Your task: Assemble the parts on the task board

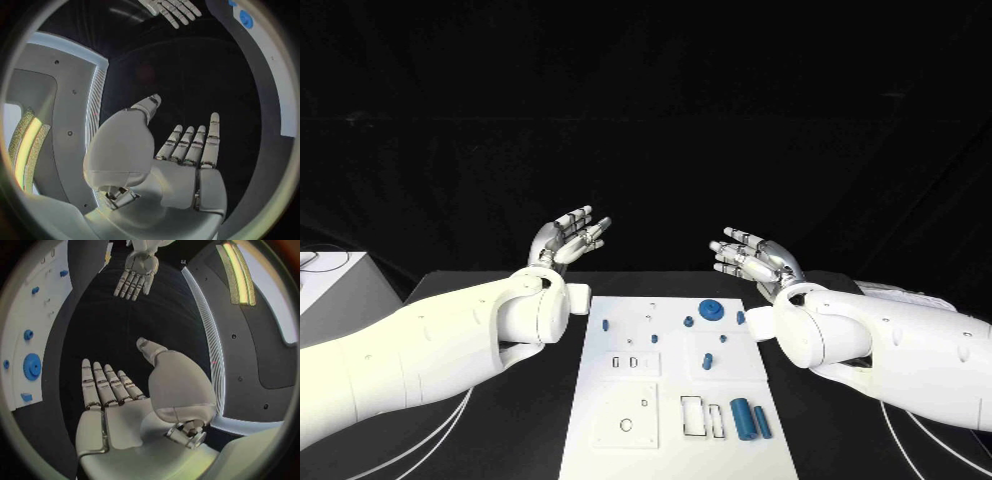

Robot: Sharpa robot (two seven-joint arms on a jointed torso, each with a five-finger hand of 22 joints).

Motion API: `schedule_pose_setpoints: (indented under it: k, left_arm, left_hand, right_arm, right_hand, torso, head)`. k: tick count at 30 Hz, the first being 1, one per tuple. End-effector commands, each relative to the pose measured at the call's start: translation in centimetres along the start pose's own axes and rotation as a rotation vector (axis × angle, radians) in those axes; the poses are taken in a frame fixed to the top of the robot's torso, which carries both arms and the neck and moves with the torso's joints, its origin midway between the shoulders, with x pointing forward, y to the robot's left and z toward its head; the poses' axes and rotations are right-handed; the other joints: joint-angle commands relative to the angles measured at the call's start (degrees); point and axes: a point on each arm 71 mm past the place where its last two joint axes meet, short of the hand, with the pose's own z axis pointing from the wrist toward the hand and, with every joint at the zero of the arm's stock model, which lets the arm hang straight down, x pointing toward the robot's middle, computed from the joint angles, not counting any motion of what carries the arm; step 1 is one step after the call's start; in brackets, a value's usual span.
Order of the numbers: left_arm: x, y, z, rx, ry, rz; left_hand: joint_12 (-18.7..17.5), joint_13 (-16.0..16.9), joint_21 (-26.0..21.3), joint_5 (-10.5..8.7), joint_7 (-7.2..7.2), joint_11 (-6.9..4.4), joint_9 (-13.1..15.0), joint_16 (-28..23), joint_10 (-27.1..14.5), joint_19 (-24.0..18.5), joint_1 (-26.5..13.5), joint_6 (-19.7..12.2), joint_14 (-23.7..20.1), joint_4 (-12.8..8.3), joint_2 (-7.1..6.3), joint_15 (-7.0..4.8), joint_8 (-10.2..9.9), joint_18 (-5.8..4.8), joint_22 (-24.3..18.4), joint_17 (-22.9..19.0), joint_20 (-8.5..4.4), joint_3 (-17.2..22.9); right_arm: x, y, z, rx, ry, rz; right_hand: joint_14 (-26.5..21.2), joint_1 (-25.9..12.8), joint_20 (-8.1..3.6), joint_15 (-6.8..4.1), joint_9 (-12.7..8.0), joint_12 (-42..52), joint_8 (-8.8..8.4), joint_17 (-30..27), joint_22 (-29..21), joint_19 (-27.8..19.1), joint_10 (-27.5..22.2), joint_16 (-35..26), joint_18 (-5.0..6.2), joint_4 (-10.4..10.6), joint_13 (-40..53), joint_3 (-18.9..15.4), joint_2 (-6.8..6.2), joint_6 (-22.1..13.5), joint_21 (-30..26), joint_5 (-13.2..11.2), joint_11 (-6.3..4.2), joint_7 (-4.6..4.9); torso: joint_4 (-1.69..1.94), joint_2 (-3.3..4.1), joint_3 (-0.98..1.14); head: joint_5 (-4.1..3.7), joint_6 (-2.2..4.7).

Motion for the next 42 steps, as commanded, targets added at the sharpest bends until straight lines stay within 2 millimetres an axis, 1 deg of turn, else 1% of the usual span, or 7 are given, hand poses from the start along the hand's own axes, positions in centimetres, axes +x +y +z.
schedule_pose_setpoints:
  k: [1, 8, 15, 23, 32, 35, 42]
  left_arm:
    - [0.6, -0.3, 0.1, 0.032, 0.074, -0.038]
    - [0.0, -0.4, -0.2, 0.036, 0.088, -0.063]
    - [-0.5, -1.1, -1.5, 0.046, 0.154, -0.053]
    - [-1.0, -2.2, -3.6, 0.044, 0.217, -0.058]
    - [-1.1, -3.1, -5.8, 0.015, 0.269, -0.073]
    - [-0.8, -3.3, -6.3, 0.007, 0.29, -0.083]
    - [-0.3, -3.7, -7.2, -0.004, 0.323, -0.098]
  left_hand:
    - [0.54, 0.25, 0.44, 0.56, 5.33, 0.59, 0.34, 0.61, 2.06, 1.67, 3.51, 2.03, 2.07, 0.22, -0.1, 0.14, 0.69, 1.05, 0.27, 0.26, 0.42, 0.42]
    - [2.36, 1.21, 2.14, 0.52, 6.43, 2.25, 1.49, 4.26, 16.63, 4.26, 4.98, 9.56, 18.63, 0.6, 0.72, -1.48, 2.59, 2.78, 0.89, 2.47, 0.38, -0.08]
    - [5.89, 1.84, 9.51, 0.52, 4.3, -1.96, 3.93, 12.24, 35.3, 14.53, 5.56, 26.22, 34.52, 1.34, -0.5, -6.68, 8.26, 5.3, 3.91, 8.29, -2.13, 3.78]
    - [4.1, 1.61, 13.71, 0.38, 3.6, -3.02, 4.57, 15.8, 38.53, 17.61, 5.67, 27.83, 38.52, 1.39, -2.24, -8.27, 8.99, 5.19, 6.14, 12.91, -4.13, 6.98]
    - [2.21, 1.64, 20.77, 0.31, 3.52, -3.3, 4.99, 20.09, 39.8, 19.65, 5.1, 27.96, 39.63, 0.85, -3.08, -9.08, 8.94, 4.93, 10.57, 17.67, -5.77, 7.99]
    - [1.8, 1.64, 25.56, 0.28, 3.41, -3.55, 5.19, 24.65, 40.11, 19.17, 4.78, 28.03, 40.24, 0.64, -3.35, -9.56, 8.85, 4.81, 13.92, 21.06, -6.45, 8.31]
    - [1.75, 1.64, 37.44, 0.24, 3.24, -3.77, 5.74, 35.36, 40.11, 14.96, 4.1, 27.97, 38.33, 0.51, -3.65, -9.97, 8.65, 4.85, 22.76, 27.56, -6.88, 9.56]
  right_arm:
    - [0.7, -0.2, 0.1, 0.05, 0.143, 0.004]
    - [-1.4, 0.9, 0.5, -0.112, 0.168, -0.274]
    - [-1.9, 2.5, 1.0, -0.23, 0.212, -0.643]
    - [-1.2, 3.6, 1.1, -0.295, 0.252, -0.944]
    - [-0.4, 3.9, 1.4, -0.305, 0.258, -1.18]
    - [0.1, 3.7, 1.6, -0.283, 0.268, -1.248]
    - [0.8, 3.4, 2.2, -0.237, 0.264, -1.352]
  right_hand:
    - [9.78, 5.11, 0.48, -0.29, 0.47, 0.65, 0.93, 1.13, 0.86, 8.59, 5.08, 1.96, 1.95, -2.09, 0.37, 1.29, -0.58, 3.2, 2.16, 0.16, 0.21, 8.33]
    - [25.37, 10.48, 0.04, -3.2, 3.95, 3.69, 5.43, 3.12, 1.9, 18.39, 25.45, 6.49, 4.61, -6.7, 1.61, 3.12, -1.3, 20.08, 6.13, 1.2, -1.67, 7.31]
    - [36.17, 10.91, -3.94, -7.25, 5.59, 4.54, 9.07, 4.81, 4.49, 26.38, 36.29, 10.2, 4.65, -8.35, 1.17, 5.82, -3.45, 32.84, 12.17, 2.11, -4.97, 4.46]
    - [48.47, 11.43, -8.77, -11.71, 5.9, 4.26, 9.73, 9.96, 12.14, 32.37, 45.33, 16.02, 4.55, -9.15, 1.68, 2.55, -4.35, 38.31, 24.64, 2.21, -8.33, 1.75]
    - [56.91, 9.41, -10.97, -13.61, 6.22, 1.5, 7.39, 23.62, 22.0, 35.62, 47.76, 30.58, 4.65, -7.55, 2.1, 3.72, -6.36, 39.96, 38.76, 2.23, -9.55, 0.73]
    - [58.06, 8.44, -11.01, -13.28, 6.59, 1.43, 6.38, 39.61, 40.23, 43.0, 46.3, 48.69, 2.16, -6.12, 1.86, 6.12, -7.64, 39.48, 53.58, 1.59, -9.53, 0.77]
    - [58.01, 7.81, -10.17, -12.44, 7.67, 1.44, 5.38, 56.7, 58.07, 48.86, 42.51, 66.86, -0.43, -3.61, 1.39, 8.14, -9.18, 38.6, 67.13, 0.27, -8.5, 1.26]
  torso:
    - [-0.01, 0.0, -0.04]
    - [0.02, 0.72, 0.02]
    - [0.29, 2.61, 0.0]
    - [0.42, 5.08, 0.02]
    - [0.65, 7.44, -0.05]
    - [0.79, 7.99, -0.1]
    - [1.13, 9.0, -0.11]
  head:
    - [0.01, -0.02]
    - [-0.94, -2.14]
    - [-1.38, -2.33]
    - [-1.85, -1.65]
    - [-2.23, -1.42]
    - [-2.45, -1.49]
    - [-2.81, -1.4]
